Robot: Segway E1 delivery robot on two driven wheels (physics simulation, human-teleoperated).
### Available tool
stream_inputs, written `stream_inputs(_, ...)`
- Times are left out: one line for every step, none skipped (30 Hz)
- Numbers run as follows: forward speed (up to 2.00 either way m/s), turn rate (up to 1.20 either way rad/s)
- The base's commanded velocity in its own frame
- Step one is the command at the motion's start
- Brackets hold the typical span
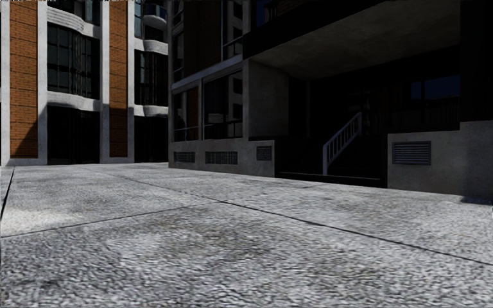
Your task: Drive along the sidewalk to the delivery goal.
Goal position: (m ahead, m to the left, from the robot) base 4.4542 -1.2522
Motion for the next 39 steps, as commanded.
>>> stream_inputs(1.57, -0.37)
stream_inputs(1.57, -0.37)
stream_inputs(1.55, -0.37)
stream_inputs(1.53, -0.37)
stream_inputs(1.42, -0.37)
stream_inputs(1.42, -0.37)
stream_inputs(1.30, -0.37)
stream_inputs(1.20, -0.37)
stream_inputs(1.13, -0.38)
stream_inputs(1.13, -0.38)
stream_inputs(1.08, -0.40)
stream_inputs(1.05, -0.42)
stream_inputs(1.04, -0.45)
stream_inputs(1.04, -0.45)
stream_inputs(1.03, -0.46)
stream_inputs(1.03, -0.46)
stream_inputs(1.03, -0.46)
stream_inputs(1.03, -0.46)
stream_inputs(1.03, -0.46)
stream_inputs(1.03, -0.40)
stream_inputs(1.03, -0.30)
stream_inputs(1.03, -0.30)
stream_inputs(1.03, -0.28)
stream_inputs(1.02, -0.28)
stream_inputs(1.02, -0.28)
stream_inputs(1.02, -0.28)
stream_inputs(1.02, -0.28)
stream_inputs(1.03, -0.28)
stream_inputs(1.04, -0.28)
stream_inputs(1.04, -0.28)
stream_inputs(1.07, -0.27)
stream_inputs(1.08, -0.26)
stream_inputs(1.08, -0.26)
stream_inputs(1.09, -0.26)
stream_inputs(1.11, -0.26)
stream_inputs(1.12, -0.25)
stream_inputs(1.12, -0.25)
stream_inputs(1.12, -0.25)
stream_inputs(1.12, -0.25)
